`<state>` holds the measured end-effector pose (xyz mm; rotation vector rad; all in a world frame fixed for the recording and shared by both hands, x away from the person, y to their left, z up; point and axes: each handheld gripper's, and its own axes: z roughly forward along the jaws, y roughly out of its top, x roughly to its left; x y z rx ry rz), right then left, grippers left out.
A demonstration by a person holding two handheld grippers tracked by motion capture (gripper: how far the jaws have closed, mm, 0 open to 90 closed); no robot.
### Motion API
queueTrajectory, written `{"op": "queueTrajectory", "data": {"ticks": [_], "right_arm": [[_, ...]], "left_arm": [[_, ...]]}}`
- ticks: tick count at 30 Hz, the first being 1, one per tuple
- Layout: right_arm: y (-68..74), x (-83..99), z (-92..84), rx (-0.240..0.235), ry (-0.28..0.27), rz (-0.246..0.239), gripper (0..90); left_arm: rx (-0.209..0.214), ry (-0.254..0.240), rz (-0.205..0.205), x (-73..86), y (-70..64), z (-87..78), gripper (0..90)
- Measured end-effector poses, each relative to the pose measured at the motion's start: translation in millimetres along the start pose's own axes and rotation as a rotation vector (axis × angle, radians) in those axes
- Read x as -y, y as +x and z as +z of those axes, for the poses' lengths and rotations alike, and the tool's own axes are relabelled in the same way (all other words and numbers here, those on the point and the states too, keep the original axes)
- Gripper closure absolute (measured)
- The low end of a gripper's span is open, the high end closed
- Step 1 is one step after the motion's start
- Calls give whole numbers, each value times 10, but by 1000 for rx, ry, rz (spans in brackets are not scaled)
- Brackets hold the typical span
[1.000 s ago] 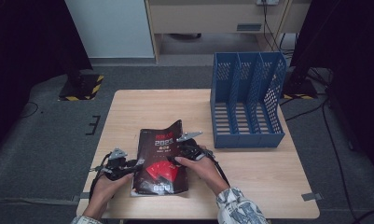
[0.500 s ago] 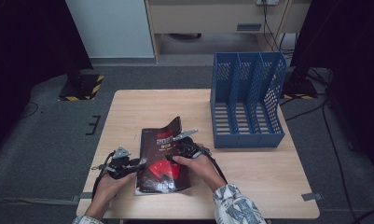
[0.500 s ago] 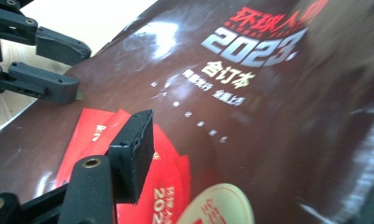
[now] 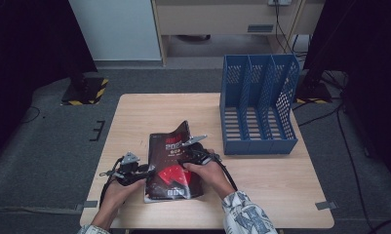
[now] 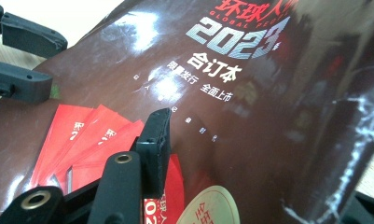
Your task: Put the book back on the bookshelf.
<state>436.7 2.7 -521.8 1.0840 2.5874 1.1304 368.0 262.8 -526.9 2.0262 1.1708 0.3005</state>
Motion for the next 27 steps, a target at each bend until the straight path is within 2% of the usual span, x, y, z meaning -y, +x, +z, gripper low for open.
{"op": "queueTrajectory", "data": {"ticks": [2,4,7,14,18,22,24,27], "right_arm": [[-10,-8,5,-8,13,5,511],[-15,-17,5,-13,21,14,503],[-23,-28,-7,-18,15,-5,520],[-28,-46,-1,-19,46,10,549],[-34,-51,-9,-1,35,21,658],[-56,-76,-62,8,-18,21,770],[-54,-99,-102,9,-42,22,801],[-48,-119,-133,5,-57,11,814]], "left_arm": [[-6,2,10,-7,-8,9,524],[-13,3,31,-7,-24,16,522],[-17,7,30,-11,-37,19,518],[-17,2,12,-17,-38,26,512],[-9,-3,3,-17,-29,27,514],[4,-4,2,-22,-41,42,513],[21,-16,-8,-28,-26,64,470],[24,-40,-27,-42,5,103,418]]}}
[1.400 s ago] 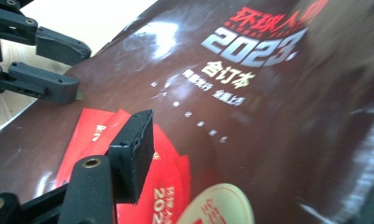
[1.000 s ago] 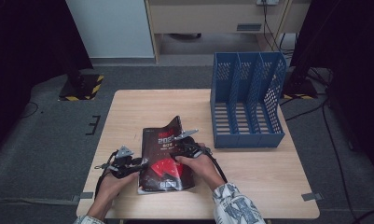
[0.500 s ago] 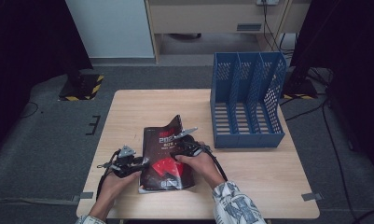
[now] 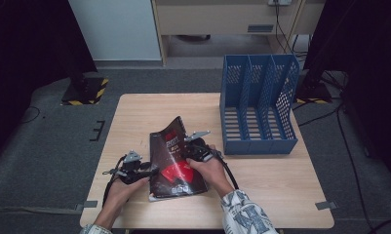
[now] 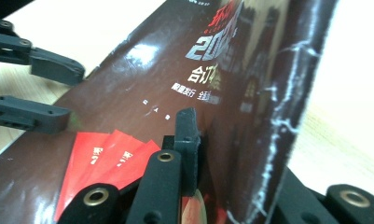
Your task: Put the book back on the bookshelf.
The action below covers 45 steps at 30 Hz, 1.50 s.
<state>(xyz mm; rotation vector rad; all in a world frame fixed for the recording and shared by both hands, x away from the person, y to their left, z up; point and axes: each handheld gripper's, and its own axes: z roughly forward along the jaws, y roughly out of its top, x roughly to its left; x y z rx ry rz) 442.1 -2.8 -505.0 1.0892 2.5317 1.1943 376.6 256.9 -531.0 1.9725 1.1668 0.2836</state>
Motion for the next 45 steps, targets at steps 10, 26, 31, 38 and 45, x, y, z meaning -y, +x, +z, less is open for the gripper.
{"op": "queueTrajectory", "data": {"ticks": [10,26,31,38,45], "right_arm": [[60,-116,-170,-14,-69,-64,837],[145,-312,-449,-52,-160,-122,867],[169,-363,-509,-69,-178,-127,868],[211,-429,-589,-87,-203,-152,869],[211,-462,-600,-108,-220,-154,869]], "left_arm": [[42,9,21,-58,-39,16,187],[79,-15,-25,-105,-19,7,181],[81,6,-31,-109,29,45,187],[86,3,-17,-114,23,101,216],[117,-17,-24,-170,63,156,229]]}}
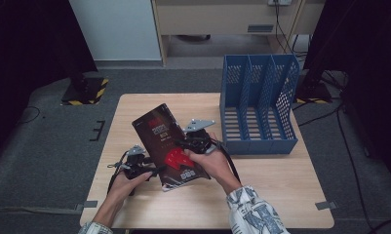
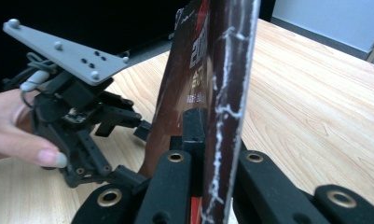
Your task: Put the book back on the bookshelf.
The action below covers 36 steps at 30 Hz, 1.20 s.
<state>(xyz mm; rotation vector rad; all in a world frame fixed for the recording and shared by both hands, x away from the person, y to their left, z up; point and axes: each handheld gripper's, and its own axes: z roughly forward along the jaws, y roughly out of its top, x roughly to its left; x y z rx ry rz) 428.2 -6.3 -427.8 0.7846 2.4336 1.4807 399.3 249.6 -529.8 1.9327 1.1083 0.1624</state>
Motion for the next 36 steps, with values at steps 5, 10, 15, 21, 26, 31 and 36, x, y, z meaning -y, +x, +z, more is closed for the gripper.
{"op": "queueTrajectory", "data": {"ticks": [5,10,15,21,26,31,36], "right_arm": [[7,-13,-3,-14,2,-13,869],[20,-9,8,-15,7,-20,869],[6,-6,-3,-2,10,-28,869],[-19,23,-21,11,26,-42,869],[-21,44,-11,19,29,-50,869],[-36,30,-39,17,20,-55,863],[-61,31,-71,16,14,-57,859]], "left_arm": [[32,-11,2,-25,20,27,213],[22,2,10,-37,8,18,292],[3,3,-12,-56,21,-70,531],[40,16,-4,-82,9,-104,733],[78,20,-16,-101,17,-139,824],[79,23,-27,-125,6,-171,873],[63,23,-7,-141,-24,-183,876]]}}
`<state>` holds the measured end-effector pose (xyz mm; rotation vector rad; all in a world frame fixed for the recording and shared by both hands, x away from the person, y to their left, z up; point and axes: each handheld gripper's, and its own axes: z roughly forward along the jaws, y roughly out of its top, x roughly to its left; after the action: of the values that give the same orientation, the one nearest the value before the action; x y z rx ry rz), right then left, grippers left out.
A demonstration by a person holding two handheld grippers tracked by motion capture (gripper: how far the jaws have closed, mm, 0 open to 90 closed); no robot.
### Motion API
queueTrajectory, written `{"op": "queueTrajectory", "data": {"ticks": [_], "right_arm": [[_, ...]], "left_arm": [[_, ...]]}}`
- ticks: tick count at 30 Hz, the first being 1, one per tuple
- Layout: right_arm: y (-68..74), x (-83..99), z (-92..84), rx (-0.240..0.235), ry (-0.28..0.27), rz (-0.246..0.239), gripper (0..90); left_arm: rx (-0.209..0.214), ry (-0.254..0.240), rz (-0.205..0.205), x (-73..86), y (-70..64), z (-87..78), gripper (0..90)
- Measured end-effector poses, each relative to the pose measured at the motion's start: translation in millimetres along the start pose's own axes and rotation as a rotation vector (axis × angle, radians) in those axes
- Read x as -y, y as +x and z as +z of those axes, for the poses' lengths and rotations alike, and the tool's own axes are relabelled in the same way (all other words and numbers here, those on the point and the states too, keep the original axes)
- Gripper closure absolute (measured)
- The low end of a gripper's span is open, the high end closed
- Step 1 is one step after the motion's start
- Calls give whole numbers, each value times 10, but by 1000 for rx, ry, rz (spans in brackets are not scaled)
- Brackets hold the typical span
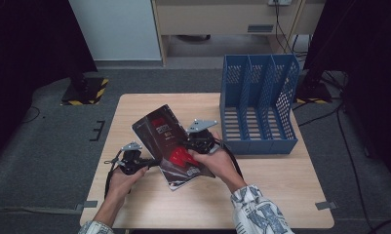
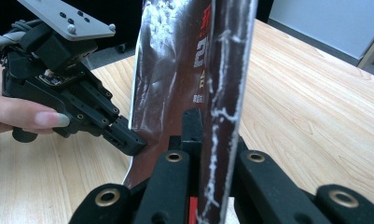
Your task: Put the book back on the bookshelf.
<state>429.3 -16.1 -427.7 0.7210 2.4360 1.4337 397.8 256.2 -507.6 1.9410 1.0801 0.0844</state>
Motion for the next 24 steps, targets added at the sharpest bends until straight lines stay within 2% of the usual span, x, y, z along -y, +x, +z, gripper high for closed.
{"op": "queueTrajectory", "data": {"ticks": [13,18,19,24], "right_arm": [[-20,11,-9,-1,19,-9,857],[-38,24,-25,-7,1,-2,857],[-40,27,-28,-6,-3,2,857],[-58,29,-50,-11,-16,7,854]], "left_arm": [[-20,8,33,-28,-16,-42,877],[-26,9,42,-50,-19,-67,878],[-32,12,57,-72,-17,-88,878],[-43,13,79,-114,-29,-129,878]]}}
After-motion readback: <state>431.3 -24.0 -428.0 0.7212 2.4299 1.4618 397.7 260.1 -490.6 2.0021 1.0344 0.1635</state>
